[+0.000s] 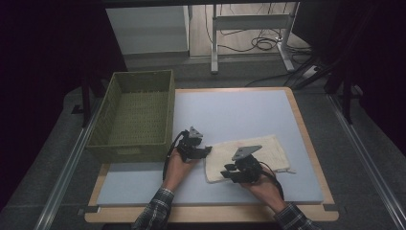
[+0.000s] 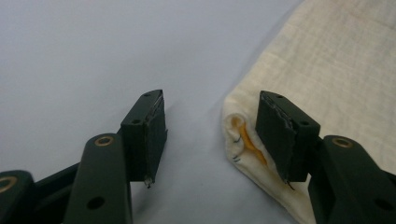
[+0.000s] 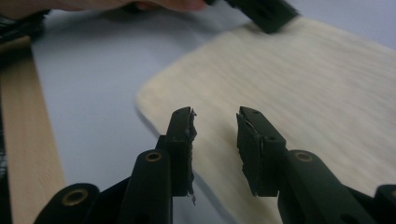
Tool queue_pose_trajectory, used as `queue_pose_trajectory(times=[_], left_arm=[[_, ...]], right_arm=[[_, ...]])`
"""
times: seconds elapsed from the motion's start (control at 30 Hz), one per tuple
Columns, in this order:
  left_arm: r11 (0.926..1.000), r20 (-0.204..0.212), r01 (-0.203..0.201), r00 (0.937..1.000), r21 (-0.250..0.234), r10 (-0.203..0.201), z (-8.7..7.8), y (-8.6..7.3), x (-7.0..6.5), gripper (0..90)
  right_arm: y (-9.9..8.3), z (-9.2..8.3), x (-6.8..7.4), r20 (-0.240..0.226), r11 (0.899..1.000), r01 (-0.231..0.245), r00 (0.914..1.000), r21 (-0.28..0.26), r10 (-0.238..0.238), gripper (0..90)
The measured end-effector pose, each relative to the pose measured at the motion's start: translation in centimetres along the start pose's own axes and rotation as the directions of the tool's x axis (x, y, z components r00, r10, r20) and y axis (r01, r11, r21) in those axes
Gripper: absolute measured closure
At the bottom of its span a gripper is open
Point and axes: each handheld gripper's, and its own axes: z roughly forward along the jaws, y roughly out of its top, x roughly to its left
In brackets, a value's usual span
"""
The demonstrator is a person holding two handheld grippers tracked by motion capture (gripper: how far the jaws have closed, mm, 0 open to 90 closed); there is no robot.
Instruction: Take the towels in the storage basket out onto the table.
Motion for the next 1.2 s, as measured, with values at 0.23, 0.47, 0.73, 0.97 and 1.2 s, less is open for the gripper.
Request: queue_pose_trajectory(times=[0.23, 0.47, 0.73, 0.97, 1.2], left_arm=[[1.0, 0.0, -0.005, 1.0, -0.001, 0.005, 0.0, 0.0, 0.0, 42.7], [1.0, 0.001, -0.003, 1.0, -0.001, 0.003, 0.0, 0.0, 0.0, 42.7], [1.0, -0.015, -0.006, 0.9999, 0.001, 0.006, 0.0, 0.0, -0.1, 44.9], [0.9955, 0.088, 0.093, 0.992, -0.016, -0.091, -0.5, -0.4, 0.3, 84.7], [0.9978, -0.049, 0.062, 0.9968, -0.026, -0.063, -1.7, -1.2, -0.2, 86.4]], right_arm=[[1.6, 2.4, 2.5, -0.056, 0.999, 0.053, 0.9971, 0.007, -0.052, 65.9], [1.7, 4.0, 3.5, -0.018, 0.996, 0.076, 0.997, 0.044, -0.075, 60.4], [1.5, 4.0, 4.4, 0.057, 0.985, 0.162, 0.9846, 0.055, -0.165, 81.9], [1.4, 3.8, 3.6, 0.003, 0.995, 0.097, 0.9953, 0.019, -0.097, 84.6], [2.2, 4.1, 3.8, -0.044, 0.997, 0.08, 0.9958, -0.023, -0.081, 84.5]])
